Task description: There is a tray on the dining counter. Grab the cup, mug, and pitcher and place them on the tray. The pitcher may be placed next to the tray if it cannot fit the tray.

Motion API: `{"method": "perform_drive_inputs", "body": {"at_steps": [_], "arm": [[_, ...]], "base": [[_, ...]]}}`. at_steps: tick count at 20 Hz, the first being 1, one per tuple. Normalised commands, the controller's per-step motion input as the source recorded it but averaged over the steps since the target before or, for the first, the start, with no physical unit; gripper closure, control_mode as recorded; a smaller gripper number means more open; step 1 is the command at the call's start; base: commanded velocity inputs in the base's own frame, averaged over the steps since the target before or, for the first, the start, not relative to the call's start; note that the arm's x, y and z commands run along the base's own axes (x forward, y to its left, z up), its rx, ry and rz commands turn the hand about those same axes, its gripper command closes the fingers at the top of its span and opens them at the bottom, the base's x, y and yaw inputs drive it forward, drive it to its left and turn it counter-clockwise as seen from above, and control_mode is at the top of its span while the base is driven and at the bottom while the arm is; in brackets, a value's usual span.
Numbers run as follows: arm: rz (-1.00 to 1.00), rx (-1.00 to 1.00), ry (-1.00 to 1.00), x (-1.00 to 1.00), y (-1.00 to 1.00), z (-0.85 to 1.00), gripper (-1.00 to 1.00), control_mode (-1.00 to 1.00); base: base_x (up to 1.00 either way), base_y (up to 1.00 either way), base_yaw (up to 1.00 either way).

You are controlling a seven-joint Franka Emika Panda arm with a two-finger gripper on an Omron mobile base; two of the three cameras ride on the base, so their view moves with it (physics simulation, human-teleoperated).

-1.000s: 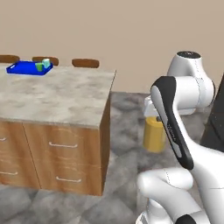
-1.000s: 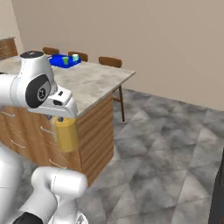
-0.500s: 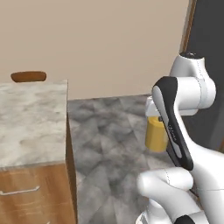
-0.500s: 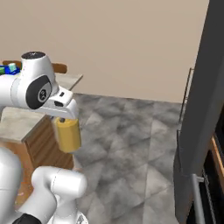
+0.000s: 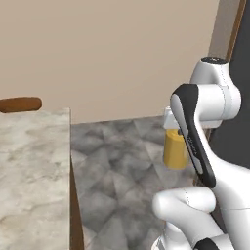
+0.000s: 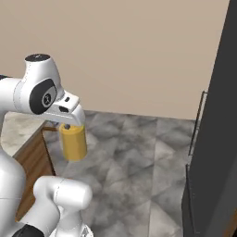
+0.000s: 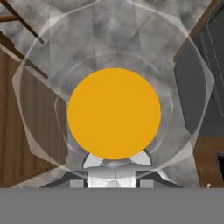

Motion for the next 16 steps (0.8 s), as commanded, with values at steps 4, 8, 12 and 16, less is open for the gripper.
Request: {"method": "perform_drive_inputs", "body": {"at_steps": [4,8,12,16], "arm": [[0.00,0.00,0.00,0.00,0.00,0.00,1.00,1.00],[0.00,0.00,0.00,0.00,0.00,0.00,1.00,1.00],[0.00,0.00,0.00,0.00,0.00,0.00,1.00,1.00],[0.00,0.00,0.00,0.00,0.00,0.00,1.00,1.00]], "base": [[1.00,-0.10,-0.01],[1.00,-0.17,0.00],[1.00,-0.20,0.00],[1.00,-0.21,0.00]]}}
